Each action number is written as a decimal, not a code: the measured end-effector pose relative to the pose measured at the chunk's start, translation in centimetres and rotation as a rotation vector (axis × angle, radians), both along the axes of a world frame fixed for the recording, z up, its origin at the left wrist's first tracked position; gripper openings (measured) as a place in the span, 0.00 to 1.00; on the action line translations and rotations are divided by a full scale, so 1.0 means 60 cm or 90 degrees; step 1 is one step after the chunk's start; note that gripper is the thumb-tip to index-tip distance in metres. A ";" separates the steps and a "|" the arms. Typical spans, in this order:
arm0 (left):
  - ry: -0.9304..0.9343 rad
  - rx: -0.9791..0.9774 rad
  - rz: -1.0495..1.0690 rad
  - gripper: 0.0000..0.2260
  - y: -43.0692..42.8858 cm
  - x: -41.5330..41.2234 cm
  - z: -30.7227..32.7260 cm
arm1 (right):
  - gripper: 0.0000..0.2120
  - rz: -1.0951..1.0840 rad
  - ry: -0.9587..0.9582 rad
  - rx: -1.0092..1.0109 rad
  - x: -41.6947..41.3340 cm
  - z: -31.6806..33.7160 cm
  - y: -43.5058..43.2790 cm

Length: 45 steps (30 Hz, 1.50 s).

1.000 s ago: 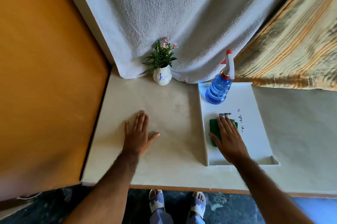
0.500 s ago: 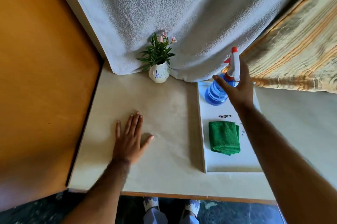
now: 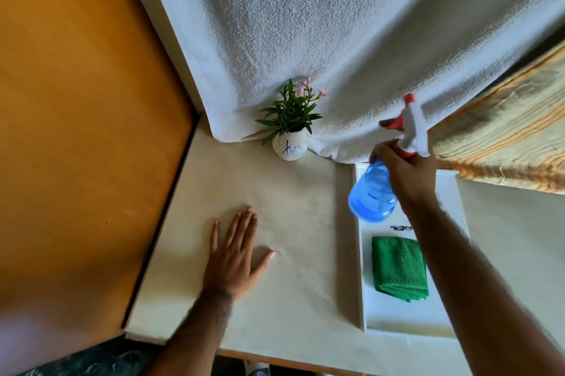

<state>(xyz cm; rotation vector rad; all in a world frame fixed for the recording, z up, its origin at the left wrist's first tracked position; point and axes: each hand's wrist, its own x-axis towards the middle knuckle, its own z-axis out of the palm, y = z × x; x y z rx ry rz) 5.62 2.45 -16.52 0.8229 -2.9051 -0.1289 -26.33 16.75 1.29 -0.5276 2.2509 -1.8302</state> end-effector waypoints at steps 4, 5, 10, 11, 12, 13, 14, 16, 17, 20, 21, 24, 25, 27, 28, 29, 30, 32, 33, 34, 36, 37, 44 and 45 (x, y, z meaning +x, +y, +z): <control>0.010 -0.004 0.001 0.39 0.001 0.002 0.002 | 0.13 0.139 -0.099 0.154 0.089 -0.014 -0.062; 0.015 -0.003 0.000 0.39 0.000 0.002 0.002 | 0.13 0.155 -0.121 0.192 0.107 -0.025 -0.076; 0.018 0.004 -0.002 0.38 -0.002 -0.001 -0.002 | 0.07 0.183 -0.150 0.296 0.143 -0.061 -0.127; 0.017 0.005 -0.002 0.38 -0.002 0.000 -0.002 | 0.06 0.179 -0.141 0.314 0.143 -0.063 -0.137; 0.016 0.005 -0.001 0.38 -0.003 0.000 -0.002 | 0.07 0.172 -0.133 0.333 0.141 -0.065 -0.146; 0.017 0.006 0.000 0.38 -0.003 0.001 -0.002 | 0.08 0.165 -0.127 0.352 0.139 -0.066 -0.153; 0.017 0.009 0.002 0.38 -0.003 0.001 -0.002 | 0.10 0.157 -0.123 0.369 0.135 -0.067 -0.160; 0.016 0.012 0.003 0.39 -0.002 0.001 -0.003 | 0.12 0.142 -0.113 0.403 0.129 -0.069 -0.172; 0.015 0.014 0.003 0.39 -0.003 0.000 -0.004 | 0.13 0.139 -0.108 0.423 0.127 -0.069 -0.177; 0.014 0.016 0.003 0.39 -0.004 0.001 -0.006 | 0.14 0.146 -0.112 0.458 0.125 -0.070 -0.183; 0.012 0.015 0.004 0.39 -0.004 0.002 -0.007 | 0.14 0.149 -0.116 0.461 0.125 -0.071 -0.184; 0.009 0.014 0.003 0.39 -0.005 0.002 -0.007 | 0.13 0.155 -0.126 0.477 0.123 -0.075 -0.185; 0.009 0.015 0.004 0.39 -0.005 0.002 -0.006 | 0.13 0.160 -0.134 0.482 0.123 -0.077 -0.184; 0.010 0.014 0.006 0.39 -0.004 0.002 -0.005 | 0.12 0.163 -0.154 0.480 0.122 -0.081 -0.183; 0.010 0.013 0.007 0.39 -0.004 0.003 -0.004 | 0.12 0.163 -0.169 0.472 0.122 -0.083 -0.180; 0.009 0.011 0.007 0.39 -0.004 0.003 -0.003 | 0.11 0.164 -0.183 0.463 0.121 -0.084 -0.177; 0.009 0.009 0.008 0.39 -0.004 0.004 -0.001 | 0.10 0.163 -0.194 0.456 0.121 -0.086 -0.172; 0.013 0.004 0.009 0.38 -0.003 0.003 0.002 | 0.08 0.155 -0.210 0.438 0.123 -0.085 -0.161; 0.017 0.003 0.009 0.38 -0.002 0.003 0.003 | 0.07 0.143 -0.205 0.427 0.123 -0.083 -0.154; 0.020 0.003 0.010 0.38 -0.002 0.002 0.004 | 0.06 0.126 -0.190 0.415 0.123 -0.078 -0.147; 0.025 0.004 0.009 0.38 -0.001 0.002 0.005 | 0.04 0.080 -0.159 0.363 0.122 -0.061 -0.131; 0.026 0.005 0.008 0.38 -0.001 0.002 0.005 | 0.03 0.058 -0.147 0.322 0.118 -0.048 -0.122; 0.006 0.011 0.004 0.40 -0.002 0.004 0.002 | 0.10 -0.094 0.003 0.035 0.049 0.036 -0.040; 0.008 0.012 0.002 0.40 -0.002 0.004 0.001 | 0.09 -0.117 0.023 0.024 0.033 0.037 -0.028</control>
